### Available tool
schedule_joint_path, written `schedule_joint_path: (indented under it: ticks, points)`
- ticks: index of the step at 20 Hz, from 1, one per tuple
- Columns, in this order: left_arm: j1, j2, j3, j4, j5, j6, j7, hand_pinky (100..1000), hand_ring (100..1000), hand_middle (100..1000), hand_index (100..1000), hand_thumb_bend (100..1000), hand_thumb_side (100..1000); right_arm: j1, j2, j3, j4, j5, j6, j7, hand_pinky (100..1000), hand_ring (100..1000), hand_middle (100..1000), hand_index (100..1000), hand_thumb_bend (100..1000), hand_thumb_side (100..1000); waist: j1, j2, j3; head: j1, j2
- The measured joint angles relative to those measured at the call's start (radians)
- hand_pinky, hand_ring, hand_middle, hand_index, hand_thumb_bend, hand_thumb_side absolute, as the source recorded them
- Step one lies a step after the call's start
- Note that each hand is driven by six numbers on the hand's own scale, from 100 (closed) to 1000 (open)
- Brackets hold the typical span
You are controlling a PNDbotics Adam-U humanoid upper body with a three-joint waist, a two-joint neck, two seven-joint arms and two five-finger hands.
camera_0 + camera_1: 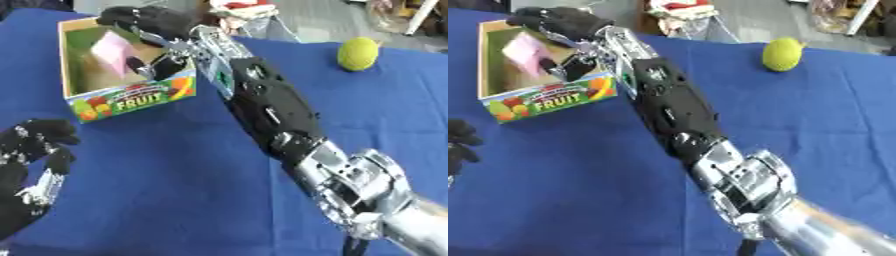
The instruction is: Pick up objects on the table and place them in the box.
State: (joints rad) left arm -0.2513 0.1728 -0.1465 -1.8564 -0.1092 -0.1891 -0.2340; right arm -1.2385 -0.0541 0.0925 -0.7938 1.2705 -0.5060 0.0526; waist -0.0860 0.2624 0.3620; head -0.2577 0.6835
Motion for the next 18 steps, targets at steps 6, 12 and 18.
schedule_joint_path:
  ticks: [6,12,18]
  points:
    - [0.0,0.0,0.0,0.0,0.0,0.0,0.0,509,638,636,770,217,460,-0.001,-0.001,0.0,-0.001,0.056,-0.007,-0.099,890,896,993,1000,130,109,0.0,0.003,-0.021,0.002,-0.002]
    - [0.001,0.0,0.004,0.0,-0.003,0.001,0.002,510,637,636,770,221,462,-0.018,-0.064,-0.031,0.006,-0.001,0.006,-0.098,903,896,965,1000,100,100,-0.002,0.01,-0.055,0.015,-0.009]
    - [0.006,0.002,0.017,0.0,-0.009,0.001,0.012,510,637,636,770,224,464,-0.027,-0.165,-0.102,0.011,-0.13,0.083,-0.051,900,884,926,1000,100,115,-0.002,0.016,-0.102,0.034,-0.016]
